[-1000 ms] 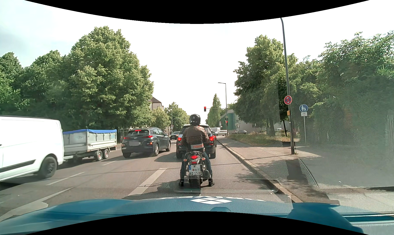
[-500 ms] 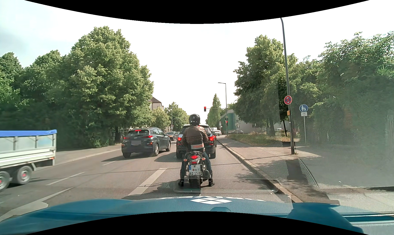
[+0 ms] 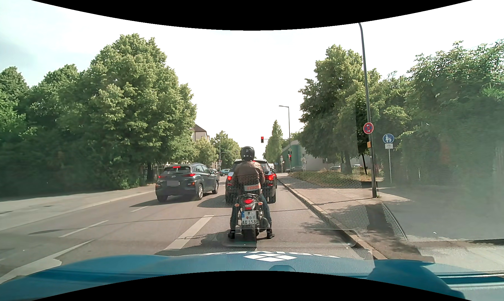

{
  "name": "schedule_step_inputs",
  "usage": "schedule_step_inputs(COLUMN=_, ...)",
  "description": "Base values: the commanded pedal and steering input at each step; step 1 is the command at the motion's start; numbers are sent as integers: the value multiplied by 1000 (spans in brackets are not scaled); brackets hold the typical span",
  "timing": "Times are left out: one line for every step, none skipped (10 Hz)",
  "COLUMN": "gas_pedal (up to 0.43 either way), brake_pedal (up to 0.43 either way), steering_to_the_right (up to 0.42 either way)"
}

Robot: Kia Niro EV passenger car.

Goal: Follow the waypoints while adhering to traffic rules and regulations

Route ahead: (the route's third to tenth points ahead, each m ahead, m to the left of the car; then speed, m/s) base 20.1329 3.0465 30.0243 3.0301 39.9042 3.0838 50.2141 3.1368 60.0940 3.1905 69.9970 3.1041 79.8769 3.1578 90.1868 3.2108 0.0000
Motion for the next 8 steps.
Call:
schedule_step_inputs(gas_pedal=0, brake_pedal=293, steering_to_the_right=3)
schedule_step_inputs(gas_pedal=0, brake_pedal=293, steering_to_the_right=4)
schedule_step_inputs(gas_pedal=0, brake_pedal=293, steering_to_the_right=3)
schedule_step_inputs(gas_pedal=0, brake_pedal=293, steering_to_the_right=4)
schedule_step_inputs(gas_pedal=0, brake_pedal=293, steering_to_the_right=4)
schedule_step_inputs(gas_pedal=0, brake_pedal=293, steering_to_the_right=4)
schedule_step_inputs(gas_pedal=0, brake_pedal=293, steering_to_the_right=3)
schedule_step_inputs(gas_pedal=0, brake_pedal=293, steering_to_the_right=3)
